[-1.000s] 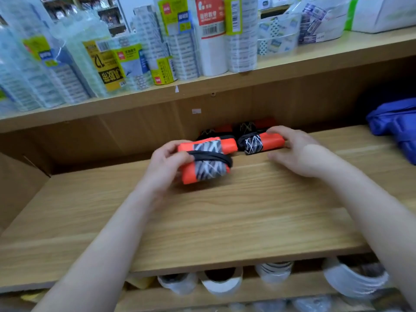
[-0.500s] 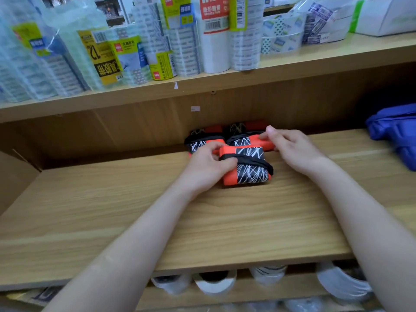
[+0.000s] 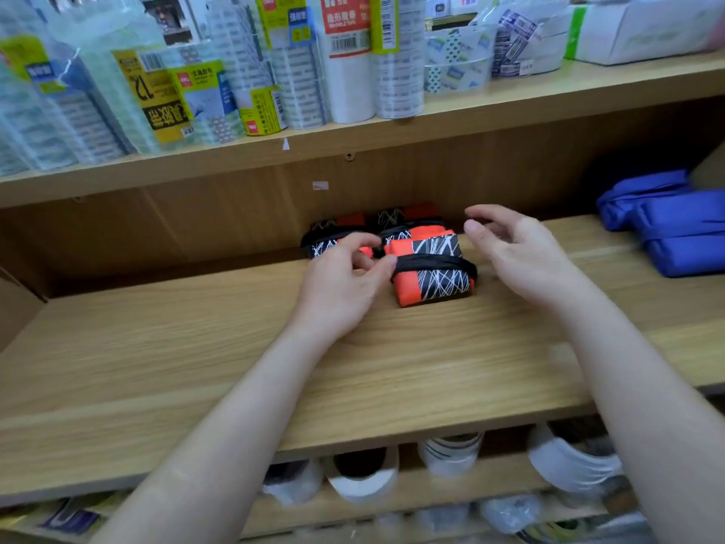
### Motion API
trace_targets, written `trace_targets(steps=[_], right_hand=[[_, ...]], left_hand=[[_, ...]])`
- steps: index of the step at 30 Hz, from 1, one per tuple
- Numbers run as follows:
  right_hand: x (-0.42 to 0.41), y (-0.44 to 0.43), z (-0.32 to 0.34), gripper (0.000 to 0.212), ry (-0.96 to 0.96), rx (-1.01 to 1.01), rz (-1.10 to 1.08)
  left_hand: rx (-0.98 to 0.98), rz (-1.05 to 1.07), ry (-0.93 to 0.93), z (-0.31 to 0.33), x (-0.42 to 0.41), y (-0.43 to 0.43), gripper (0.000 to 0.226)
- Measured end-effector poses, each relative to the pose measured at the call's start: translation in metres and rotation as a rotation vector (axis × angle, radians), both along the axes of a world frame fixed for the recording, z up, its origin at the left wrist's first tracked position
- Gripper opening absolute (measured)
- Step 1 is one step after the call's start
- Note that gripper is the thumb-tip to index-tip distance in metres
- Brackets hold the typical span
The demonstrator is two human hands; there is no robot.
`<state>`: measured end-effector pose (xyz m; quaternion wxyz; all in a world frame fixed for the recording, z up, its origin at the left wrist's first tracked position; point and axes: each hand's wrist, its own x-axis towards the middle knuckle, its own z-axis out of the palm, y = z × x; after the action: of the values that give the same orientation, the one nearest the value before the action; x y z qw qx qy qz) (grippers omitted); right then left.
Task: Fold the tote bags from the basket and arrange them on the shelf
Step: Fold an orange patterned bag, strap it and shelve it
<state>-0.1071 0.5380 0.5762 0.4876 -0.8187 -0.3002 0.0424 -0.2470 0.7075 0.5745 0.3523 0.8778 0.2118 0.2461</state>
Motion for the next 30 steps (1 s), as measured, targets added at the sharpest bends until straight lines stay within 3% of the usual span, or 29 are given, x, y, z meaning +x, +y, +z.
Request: trace_targets(steps=[2,8,12,16,22,24,30], right_hand=[[-0.018,-0.022,0.005,0.024,-0.073,0.062,-0.078],[-0.096,-0.098,0.004,0.026,-0.283,0.028,-0.209],[-0.14,-0.152,-0.021,0.023,-0.413,-0.18,-0.305],[-0.175,-0.214,-0.052,0.021,-0.431,-0.412,-0.375],[-0.215,-0.315,-0.104,0.029,-0.154,-0.764,-0.506],[-0.225,-0.354,-0.123,0.032,-0.039,-0.828,-0.574],[-0.243,-0.482,-0.191,0.041,0.218,-0.722,-0.79]], left_hand=[[0.057,-0.022,-0.046,0.005,-0.019,-0.006,0.012],[0.099,-0.222,-0.164,-0.001,-0.076,-0.036,0.018],[0.177,-0.459,-0.244,-0.014,-0.096,-0.07,0.022],[0.236,-0.71,-0.127,-0.043,-0.101,-0.112,0.024],[0.312,-0.883,0.142,-0.117,-0.08,-0.186,0.035],[0.305,-0.905,0.245,-0.145,-0.07,-0.213,0.028],[0.329,-0.987,0.46,-0.205,-0.039,-0.32,0.03]])
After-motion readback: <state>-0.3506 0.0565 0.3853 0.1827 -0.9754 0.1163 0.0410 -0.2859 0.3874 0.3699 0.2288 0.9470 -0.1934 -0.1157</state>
